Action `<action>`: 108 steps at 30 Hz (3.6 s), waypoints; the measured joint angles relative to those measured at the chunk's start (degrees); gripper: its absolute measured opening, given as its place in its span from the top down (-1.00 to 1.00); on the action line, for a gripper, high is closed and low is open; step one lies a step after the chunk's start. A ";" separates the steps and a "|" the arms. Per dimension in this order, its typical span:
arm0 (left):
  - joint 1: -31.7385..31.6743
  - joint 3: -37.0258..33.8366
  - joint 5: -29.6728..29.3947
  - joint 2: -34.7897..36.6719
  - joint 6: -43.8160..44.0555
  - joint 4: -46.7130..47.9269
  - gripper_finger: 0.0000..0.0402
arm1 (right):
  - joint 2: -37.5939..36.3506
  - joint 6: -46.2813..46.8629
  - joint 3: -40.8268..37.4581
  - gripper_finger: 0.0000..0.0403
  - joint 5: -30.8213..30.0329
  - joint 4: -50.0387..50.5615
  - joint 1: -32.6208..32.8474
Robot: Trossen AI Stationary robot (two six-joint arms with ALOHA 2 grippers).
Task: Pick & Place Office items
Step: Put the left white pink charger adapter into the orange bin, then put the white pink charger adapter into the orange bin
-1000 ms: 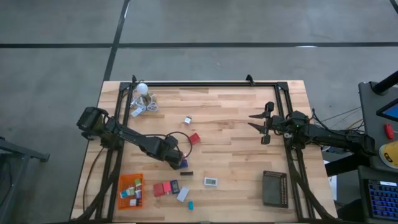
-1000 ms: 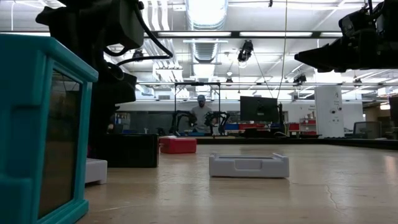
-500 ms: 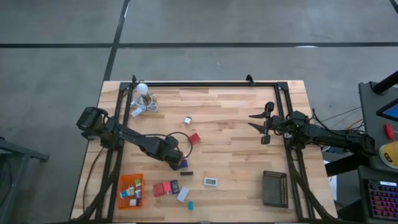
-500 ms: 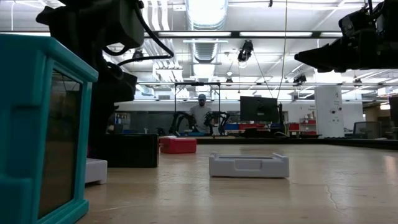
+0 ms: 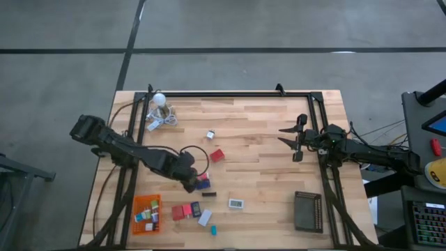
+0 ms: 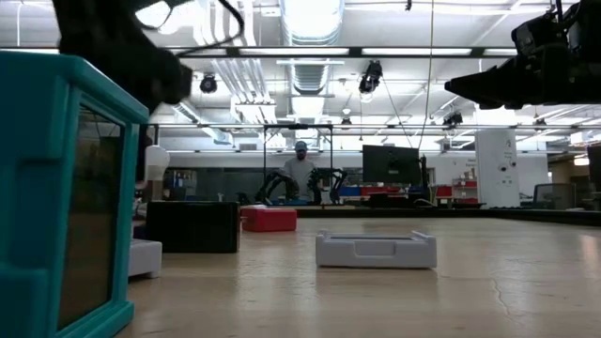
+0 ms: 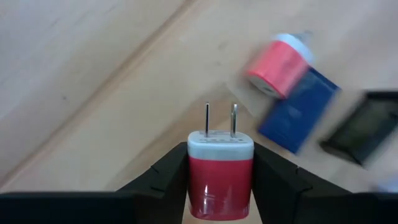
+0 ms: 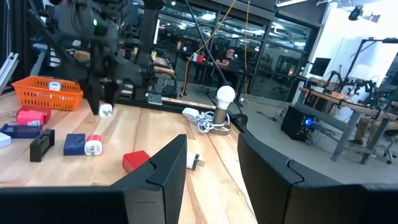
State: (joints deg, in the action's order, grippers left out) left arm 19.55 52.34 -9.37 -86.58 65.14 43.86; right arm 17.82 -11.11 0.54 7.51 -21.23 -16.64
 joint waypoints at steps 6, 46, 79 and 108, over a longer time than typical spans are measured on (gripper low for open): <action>5.29 -0.02 -1.27 7.11 4.02 2.22 0.26 | 0.00 0.00 0.00 0.31 -0.01 0.00 0.00; 42.24 -0.09 4.94 9.22 53.96 12.52 0.26 | 0.00 0.00 0.00 0.31 -0.02 0.00 0.00; 42.45 -0.13 4.99 -3.54 43.93 9.69 0.26 | 0.00 0.00 0.02 0.31 0.00 0.00 0.00; 42.45 -0.17 4.92 -3.59 43.68 9.55 -0.11 | 0.00 0.00 0.00 0.31 -0.02 0.00 0.00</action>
State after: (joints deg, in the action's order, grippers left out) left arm 62.00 52.16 -4.45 -90.17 108.83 53.41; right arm 17.82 -11.11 0.54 7.49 -21.23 -16.64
